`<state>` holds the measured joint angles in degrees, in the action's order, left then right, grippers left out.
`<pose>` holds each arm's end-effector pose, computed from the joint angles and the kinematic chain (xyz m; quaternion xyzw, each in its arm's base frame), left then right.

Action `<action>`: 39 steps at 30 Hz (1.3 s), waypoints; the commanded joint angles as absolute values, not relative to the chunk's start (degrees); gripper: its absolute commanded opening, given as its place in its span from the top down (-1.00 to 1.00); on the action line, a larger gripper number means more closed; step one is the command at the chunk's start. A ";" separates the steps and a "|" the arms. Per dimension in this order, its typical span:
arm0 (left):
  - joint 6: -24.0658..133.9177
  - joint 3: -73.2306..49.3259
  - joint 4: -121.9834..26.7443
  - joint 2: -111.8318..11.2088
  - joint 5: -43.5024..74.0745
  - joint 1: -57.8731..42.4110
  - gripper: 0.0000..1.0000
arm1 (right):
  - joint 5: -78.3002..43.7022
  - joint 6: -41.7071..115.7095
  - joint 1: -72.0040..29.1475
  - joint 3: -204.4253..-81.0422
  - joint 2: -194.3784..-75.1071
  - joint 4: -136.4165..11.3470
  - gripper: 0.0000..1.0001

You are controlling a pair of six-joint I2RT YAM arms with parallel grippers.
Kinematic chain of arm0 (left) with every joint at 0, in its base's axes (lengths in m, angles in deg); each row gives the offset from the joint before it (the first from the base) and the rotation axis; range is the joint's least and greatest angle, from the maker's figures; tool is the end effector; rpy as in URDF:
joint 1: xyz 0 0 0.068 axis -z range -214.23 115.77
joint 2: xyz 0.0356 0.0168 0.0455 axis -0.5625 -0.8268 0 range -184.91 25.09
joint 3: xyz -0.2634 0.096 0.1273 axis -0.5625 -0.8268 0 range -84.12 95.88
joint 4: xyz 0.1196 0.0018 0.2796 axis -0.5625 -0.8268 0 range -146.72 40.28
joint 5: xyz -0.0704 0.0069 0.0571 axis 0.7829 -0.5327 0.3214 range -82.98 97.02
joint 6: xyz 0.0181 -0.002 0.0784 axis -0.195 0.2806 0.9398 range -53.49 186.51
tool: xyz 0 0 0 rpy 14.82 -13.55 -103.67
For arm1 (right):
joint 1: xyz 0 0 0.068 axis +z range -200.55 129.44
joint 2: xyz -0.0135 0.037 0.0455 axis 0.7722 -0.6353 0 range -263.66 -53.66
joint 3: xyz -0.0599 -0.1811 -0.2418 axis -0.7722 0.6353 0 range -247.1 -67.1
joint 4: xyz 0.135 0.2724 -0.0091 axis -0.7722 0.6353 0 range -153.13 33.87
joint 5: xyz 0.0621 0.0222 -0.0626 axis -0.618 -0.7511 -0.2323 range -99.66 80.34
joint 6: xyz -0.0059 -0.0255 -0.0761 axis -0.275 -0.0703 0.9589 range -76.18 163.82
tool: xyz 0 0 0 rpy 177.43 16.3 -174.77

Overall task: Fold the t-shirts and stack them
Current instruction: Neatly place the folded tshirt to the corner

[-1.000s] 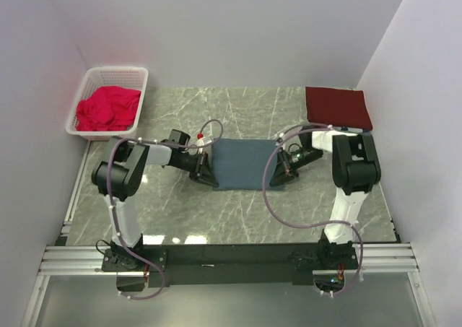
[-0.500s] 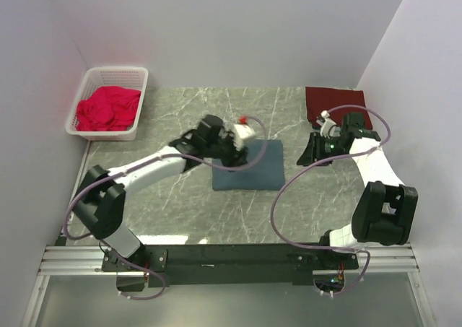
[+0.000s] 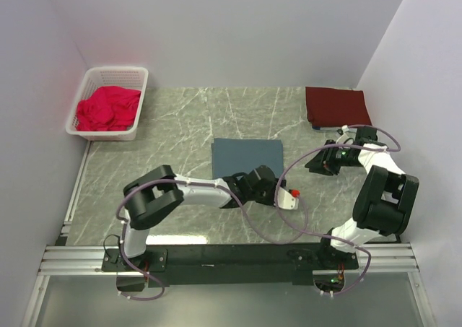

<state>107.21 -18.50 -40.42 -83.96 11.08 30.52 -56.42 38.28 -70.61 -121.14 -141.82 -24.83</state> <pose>0.2040 -0.4440 0.1608 0.7126 0.5216 -0.1281 0.4514 0.3189 -0.0624 0.1845 0.1418 0.8980 0.3713 0.1888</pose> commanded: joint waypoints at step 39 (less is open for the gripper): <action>102.54 -10.11 -44.62 -84.77 23.54 25.27 0.42 | -52.90 -2.68 -61.10 -104.98 -146.30 -70.08 -0.67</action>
